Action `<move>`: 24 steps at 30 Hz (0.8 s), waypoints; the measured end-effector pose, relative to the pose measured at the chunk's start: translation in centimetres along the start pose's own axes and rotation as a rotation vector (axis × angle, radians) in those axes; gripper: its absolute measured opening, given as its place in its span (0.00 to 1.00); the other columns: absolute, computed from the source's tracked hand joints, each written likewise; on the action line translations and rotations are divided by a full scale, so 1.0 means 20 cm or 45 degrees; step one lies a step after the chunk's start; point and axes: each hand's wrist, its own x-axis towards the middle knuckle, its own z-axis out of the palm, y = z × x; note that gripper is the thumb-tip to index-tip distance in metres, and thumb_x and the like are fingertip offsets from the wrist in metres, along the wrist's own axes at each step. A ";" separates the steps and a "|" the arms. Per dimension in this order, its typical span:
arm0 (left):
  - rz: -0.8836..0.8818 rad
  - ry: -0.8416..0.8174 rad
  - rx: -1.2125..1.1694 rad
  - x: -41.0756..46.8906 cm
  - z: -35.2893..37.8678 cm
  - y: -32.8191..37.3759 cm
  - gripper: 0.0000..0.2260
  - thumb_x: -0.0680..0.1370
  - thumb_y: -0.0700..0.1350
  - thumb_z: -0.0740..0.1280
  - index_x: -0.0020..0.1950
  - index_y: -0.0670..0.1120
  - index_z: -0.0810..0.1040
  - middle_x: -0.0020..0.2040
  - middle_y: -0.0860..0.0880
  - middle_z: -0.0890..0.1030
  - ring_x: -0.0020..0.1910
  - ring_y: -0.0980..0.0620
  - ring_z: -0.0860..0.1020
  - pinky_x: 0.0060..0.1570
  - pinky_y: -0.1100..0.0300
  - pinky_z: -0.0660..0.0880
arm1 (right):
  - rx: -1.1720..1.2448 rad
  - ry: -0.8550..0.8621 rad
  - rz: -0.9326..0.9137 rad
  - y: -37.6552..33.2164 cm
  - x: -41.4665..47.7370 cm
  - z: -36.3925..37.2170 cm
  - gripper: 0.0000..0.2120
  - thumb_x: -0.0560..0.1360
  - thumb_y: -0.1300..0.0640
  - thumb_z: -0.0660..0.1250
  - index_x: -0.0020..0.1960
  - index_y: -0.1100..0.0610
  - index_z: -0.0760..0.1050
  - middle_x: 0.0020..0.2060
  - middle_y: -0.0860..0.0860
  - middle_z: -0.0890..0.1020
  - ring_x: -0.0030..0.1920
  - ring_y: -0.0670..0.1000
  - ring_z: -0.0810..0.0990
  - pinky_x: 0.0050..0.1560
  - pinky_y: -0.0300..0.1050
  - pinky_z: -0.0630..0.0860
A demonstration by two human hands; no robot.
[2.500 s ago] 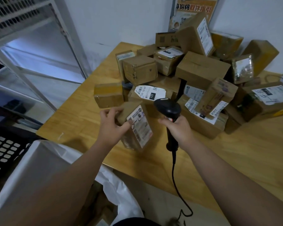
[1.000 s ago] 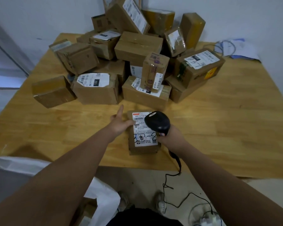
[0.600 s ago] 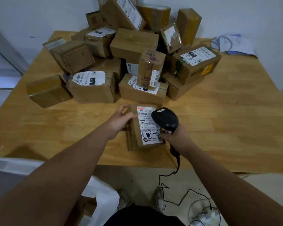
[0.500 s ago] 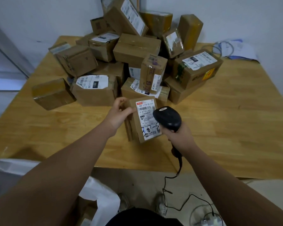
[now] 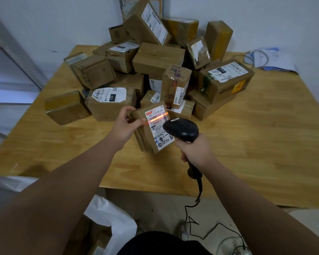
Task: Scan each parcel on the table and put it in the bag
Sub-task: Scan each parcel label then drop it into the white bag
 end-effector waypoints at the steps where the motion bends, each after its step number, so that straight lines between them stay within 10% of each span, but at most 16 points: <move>1: -0.002 -0.002 0.003 0.01 0.00 0.00 0.15 0.74 0.41 0.73 0.50 0.56 0.70 0.50 0.55 0.76 0.49 0.54 0.76 0.49 0.57 0.77 | -0.001 0.005 0.000 0.00 0.00 0.00 0.10 0.74 0.57 0.70 0.39 0.62 0.78 0.25 0.54 0.78 0.23 0.46 0.76 0.28 0.37 0.74; 24: -0.037 0.025 0.021 0.06 0.01 -0.02 0.15 0.73 0.44 0.74 0.48 0.59 0.70 0.57 0.48 0.78 0.57 0.45 0.77 0.53 0.52 0.78 | 0.029 -0.044 -0.049 -0.04 0.00 -0.01 0.08 0.73 0.60 0.69 0.36 0.59 0.76 0.24 0.53 0.77 0.23 0.47 0.76 0.28 0.36 0.75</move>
